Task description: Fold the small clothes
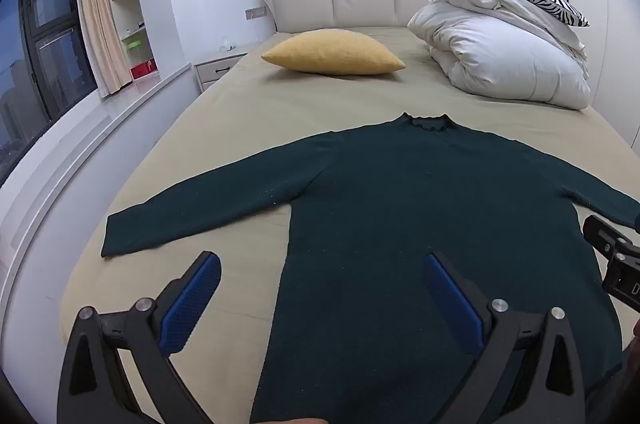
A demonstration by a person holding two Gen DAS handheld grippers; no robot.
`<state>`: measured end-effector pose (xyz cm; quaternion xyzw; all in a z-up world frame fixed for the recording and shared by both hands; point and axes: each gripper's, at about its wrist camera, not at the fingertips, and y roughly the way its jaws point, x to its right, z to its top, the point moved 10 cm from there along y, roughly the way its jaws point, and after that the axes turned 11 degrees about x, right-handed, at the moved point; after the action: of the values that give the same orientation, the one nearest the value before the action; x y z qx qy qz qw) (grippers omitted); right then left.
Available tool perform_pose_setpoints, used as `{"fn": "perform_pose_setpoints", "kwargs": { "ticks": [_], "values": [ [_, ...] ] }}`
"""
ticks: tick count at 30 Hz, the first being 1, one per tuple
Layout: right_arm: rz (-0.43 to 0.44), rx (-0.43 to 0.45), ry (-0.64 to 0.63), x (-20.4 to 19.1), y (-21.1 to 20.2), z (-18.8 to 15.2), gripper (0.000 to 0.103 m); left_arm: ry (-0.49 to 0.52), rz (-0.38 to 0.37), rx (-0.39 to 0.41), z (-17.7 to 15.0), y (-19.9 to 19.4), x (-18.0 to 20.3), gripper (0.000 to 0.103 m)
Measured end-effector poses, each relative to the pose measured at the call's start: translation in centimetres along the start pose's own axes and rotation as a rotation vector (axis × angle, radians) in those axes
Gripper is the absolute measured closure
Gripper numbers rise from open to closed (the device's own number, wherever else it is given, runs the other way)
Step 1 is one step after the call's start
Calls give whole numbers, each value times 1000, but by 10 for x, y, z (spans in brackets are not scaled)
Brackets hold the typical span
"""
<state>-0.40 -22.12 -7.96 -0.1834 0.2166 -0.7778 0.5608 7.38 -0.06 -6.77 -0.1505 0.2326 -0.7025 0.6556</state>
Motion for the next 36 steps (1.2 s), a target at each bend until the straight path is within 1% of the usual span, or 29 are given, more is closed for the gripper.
{"fn": "perform_pose_setpoints", "kwargs": {
  "ticks": [2,11,36],
  "values": [
    [-8,-13,-18,0,0,-1,0,-3,-2,0,0,0,0,0],
    [-2,-17,-9,-6,0,-1,0,-5,-2,1,0,0,0,0],
    [16,-9,-12,-9,-6,-5,0,-11,-8,3,0,0,2,0]
  ]
}}
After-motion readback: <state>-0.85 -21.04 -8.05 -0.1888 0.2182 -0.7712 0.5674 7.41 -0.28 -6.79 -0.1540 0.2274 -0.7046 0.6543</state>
